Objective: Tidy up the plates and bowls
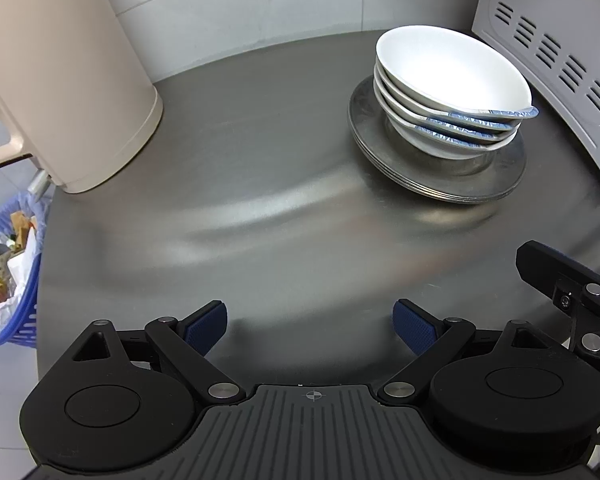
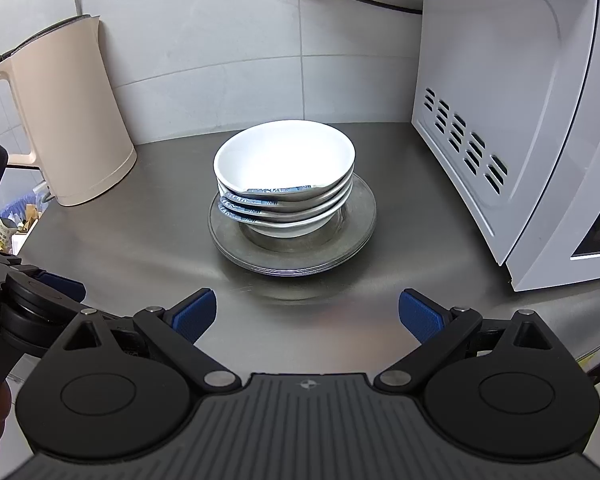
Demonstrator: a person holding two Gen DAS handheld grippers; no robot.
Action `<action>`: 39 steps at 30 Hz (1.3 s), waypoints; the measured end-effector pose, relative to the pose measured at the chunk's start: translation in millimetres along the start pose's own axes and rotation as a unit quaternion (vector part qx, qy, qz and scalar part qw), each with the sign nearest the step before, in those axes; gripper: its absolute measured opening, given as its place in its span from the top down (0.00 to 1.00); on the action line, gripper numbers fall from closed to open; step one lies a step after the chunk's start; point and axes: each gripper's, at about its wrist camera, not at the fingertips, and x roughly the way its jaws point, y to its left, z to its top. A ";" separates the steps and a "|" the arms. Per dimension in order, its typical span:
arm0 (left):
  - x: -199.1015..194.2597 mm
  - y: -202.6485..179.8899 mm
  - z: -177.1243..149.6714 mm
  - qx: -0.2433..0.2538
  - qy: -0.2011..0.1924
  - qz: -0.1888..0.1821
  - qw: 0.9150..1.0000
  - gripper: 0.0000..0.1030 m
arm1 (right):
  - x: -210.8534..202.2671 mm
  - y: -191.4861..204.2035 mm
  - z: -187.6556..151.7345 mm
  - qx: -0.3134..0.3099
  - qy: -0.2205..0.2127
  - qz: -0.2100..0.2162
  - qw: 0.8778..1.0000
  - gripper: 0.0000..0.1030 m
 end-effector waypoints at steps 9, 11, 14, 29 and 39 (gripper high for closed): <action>0.8 -0.1 -1.0 0.003 0.001 -0.001 1.000 0.00 | -0.9 -0.1 -0.4 0.001 0.000 -0.001 1.000 0.04; 0.6 -0.7 -1.0 0.005 0.000 -0.001 1.000 0.00 | -1.3 -0.5 -0.3 0.001 0.000 -0.001 1.000 0.04; -0.2 -1.3 -0.9 0.007 -0.001 -0.002 1.000 0.00 | -3.0 -0.9 -0.8 0.003 -0.002 -0.002 1.000 0.04; -0.9 -5.6 0.0 0.013 0.003 -0.001 1.000 0.00 | -6.5 -5.1 -2.5 0.007 0.000 -0.003 1.000 0.04; 1.7 -3.6 1.5 0.012 0.008 0.000 1.000 0.00 | -3.8 -2.9 -2.1 0.008 0.003 -0.001 1.000 0.04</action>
